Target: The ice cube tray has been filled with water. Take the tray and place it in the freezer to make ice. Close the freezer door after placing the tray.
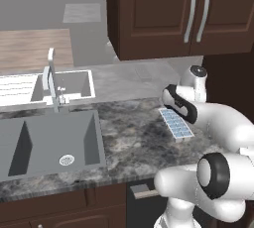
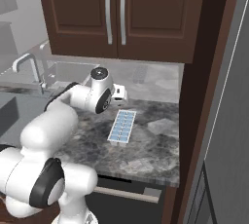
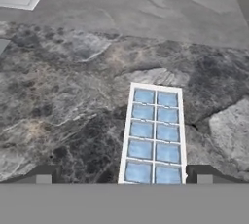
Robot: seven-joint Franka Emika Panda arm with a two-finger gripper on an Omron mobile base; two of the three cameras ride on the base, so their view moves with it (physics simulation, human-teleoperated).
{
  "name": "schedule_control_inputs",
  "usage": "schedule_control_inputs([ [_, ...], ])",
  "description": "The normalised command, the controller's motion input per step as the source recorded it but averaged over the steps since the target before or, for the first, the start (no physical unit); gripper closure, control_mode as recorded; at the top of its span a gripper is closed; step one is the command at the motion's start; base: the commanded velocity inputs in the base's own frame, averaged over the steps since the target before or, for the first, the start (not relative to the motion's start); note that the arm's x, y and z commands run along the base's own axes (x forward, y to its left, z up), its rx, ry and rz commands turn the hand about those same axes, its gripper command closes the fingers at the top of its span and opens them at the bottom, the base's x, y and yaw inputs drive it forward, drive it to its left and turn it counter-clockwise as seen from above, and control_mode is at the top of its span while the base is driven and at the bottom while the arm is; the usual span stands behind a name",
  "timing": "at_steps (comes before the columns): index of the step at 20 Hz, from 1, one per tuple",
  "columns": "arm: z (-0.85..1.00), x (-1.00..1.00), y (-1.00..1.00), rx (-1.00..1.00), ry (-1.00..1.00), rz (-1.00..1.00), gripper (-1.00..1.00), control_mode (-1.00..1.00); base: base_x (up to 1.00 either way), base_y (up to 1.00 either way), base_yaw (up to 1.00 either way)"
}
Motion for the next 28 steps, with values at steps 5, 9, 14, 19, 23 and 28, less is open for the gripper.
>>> schedule_control_inputs([
  [5,-0.12,0.51,0.0,0.0,0.03,0.09,-1.0,-1.0,0.0,0.0,0.0],
  [9,-0.14,0.51,0.0,-0.01,0.07,0.08,-1.0,-1.0,0.0,0.0,0.0],
  [14,-0.26,0.43,0.0,-0.03,0.06,0.06,-1.0,-1.0,0.0,0.0,0.0],
  [19,-0.29,0.33,0.0,-0.04,0.05,0.04,-1.0,-1.0,0.0,0.0,0.0],
  [23,-0.27,0.31,0.0,-0.04,0.01,0.03,-1.0,-1.0,0.0,0.0,0.0],
  [28,-0.23,0.32,0.0,-0.02,0.0,0.02,-1.0,-1.0,0.0,0.0,0.0],
])
